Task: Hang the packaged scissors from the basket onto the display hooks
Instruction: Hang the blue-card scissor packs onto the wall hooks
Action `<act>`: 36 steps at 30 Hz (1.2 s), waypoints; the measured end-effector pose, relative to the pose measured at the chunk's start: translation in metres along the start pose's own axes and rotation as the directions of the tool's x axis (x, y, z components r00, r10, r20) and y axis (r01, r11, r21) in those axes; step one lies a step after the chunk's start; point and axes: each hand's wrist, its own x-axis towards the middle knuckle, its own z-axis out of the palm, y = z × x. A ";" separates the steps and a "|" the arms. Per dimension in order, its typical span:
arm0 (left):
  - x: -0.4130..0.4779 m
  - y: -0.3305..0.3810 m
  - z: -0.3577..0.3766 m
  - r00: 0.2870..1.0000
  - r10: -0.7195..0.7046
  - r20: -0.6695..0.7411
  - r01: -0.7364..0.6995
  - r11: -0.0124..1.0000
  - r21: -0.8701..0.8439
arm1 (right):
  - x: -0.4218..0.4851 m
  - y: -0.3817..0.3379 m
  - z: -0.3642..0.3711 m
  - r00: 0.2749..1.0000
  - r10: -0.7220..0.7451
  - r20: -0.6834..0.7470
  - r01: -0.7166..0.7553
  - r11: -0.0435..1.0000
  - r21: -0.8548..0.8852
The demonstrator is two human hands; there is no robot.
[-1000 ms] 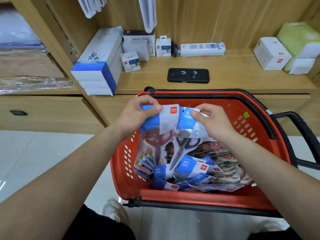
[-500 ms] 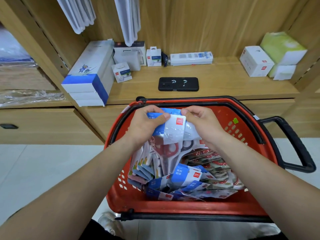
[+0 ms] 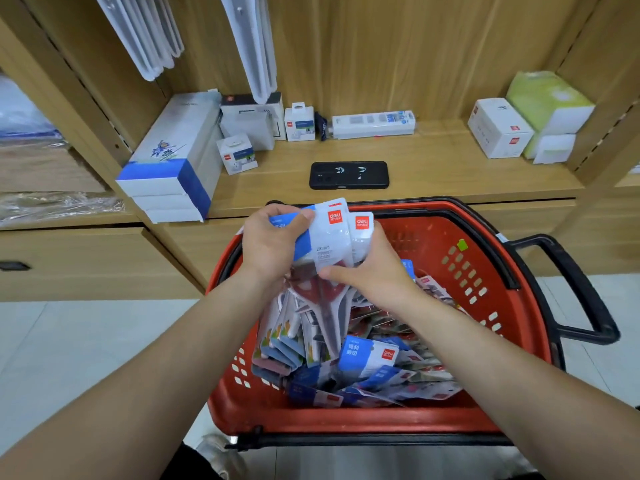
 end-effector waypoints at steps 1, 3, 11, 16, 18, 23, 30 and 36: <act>-0.001 0.001 0.000 1.000 -0.013 0.001 0.013 1.000 -0.025 | 0.003 -0.003 0.000 1.000 -0.015 -0.027 0.014 0.999 -0.031; -0.003 0.005 -0.002 1.000 -0.013 -0.004 0.013 0.997 -0.076 | 0.003 -0.012 0.000 0.996 -0.068 -0.065 0.063 0.996 -0.068; -0.016 0.015 -0.022 0.974 -0.021 0.225 0.076 0.967 -0.243 | 0.008 -0.041 0.000 0.979 -0.126 -0.162 0.165 0.953 0.256; -0.028 0.007 -0.018 0.904 0.030 0.426 0.073 0.972 -0.223 | 0.010 -0.054 0.003 0.976 -0.082 -0.201 0.166 0.876 0.452; -0.027 0.008 -0.017 0.917 0.034 0.398 0.067 0.969 -0.237 | 0.008 -0.058 0.005 0.975 -0.044 -0.218 0.150 0.853 0.499; -0.029 0.011 -0.016 0.920 0.000 0.391 0.128 0.945 -0.300 | 0.004 -0.060 0.009 0.966 0.046 -0.253 0.112 0.810 0.576; -0.027 0.010 -0.013 0.957 0.067 0.283 0.012 0.963 -0.268 | -0.001 -0.064 0.015 0.918 0.060 -0.391 0.146 0.867 0.477; -0.027 0.008 -0.026 0.965 0.133 0.228 -0.070 0.962 -0.263 | -0.016 -0.069 0.030 0.943 -0.104 -0.315 0.194 0.943 0.270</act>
